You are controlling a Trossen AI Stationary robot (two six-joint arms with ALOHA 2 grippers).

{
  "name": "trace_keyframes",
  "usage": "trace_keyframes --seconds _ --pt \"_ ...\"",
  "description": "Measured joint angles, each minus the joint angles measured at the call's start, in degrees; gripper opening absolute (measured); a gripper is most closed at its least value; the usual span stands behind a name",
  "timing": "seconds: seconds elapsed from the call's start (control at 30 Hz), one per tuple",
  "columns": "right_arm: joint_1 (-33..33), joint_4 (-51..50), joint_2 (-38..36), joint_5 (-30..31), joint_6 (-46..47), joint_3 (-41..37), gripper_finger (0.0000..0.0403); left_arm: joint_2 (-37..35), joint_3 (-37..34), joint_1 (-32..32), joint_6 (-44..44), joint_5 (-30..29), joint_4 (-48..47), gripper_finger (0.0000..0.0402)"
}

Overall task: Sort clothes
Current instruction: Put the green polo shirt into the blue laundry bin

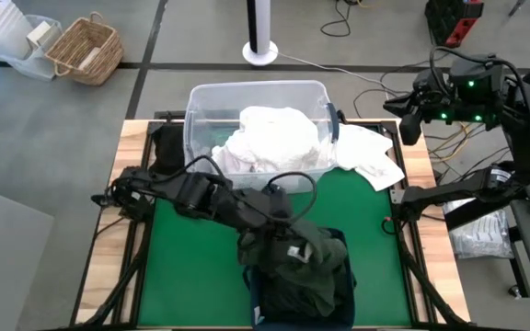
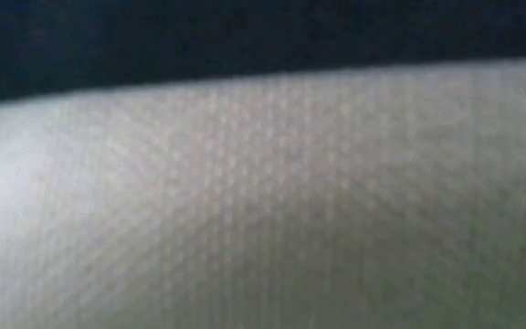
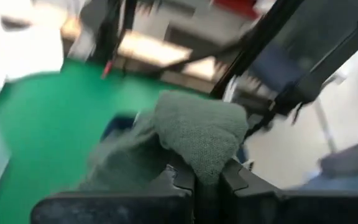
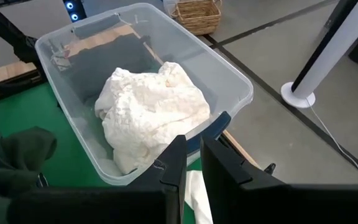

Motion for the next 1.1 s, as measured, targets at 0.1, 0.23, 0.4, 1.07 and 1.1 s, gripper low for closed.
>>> trace_keyframes --seconds 0.1,0.23,0.4,1.07,1.1 --pt "0.0 0.0 0.3 0.0 -0.1 -0.4 0.0038 0.0 0.0 -0.2 -2.1 -1.5 -7.2 0.0" --pt "0.0 0.6 0.3 0.0 -0.1 -1.6 0.0038 0.0 0.0 -0.3 -4.6 -2.3 -15.1 0.0" --pt "0.0 1.5 0.3 0.0 -0.2 -3.3 0.0038 0.4 -0.1 -0.4 -7.3 -2.3 -21.4 0.0" --pt "0.0 3.2 0.3 0.0 -0.7 -7.7 0.0038 15.1 -0.1 -0.4 1.7 -4.5 -18.6 0.0" --pt "0.0 3.2 0.3 0.0 -0.7 -7.7 0.0038 15.6 -0.1 -0.4 1.7 -4.9 -18.9 0.0"
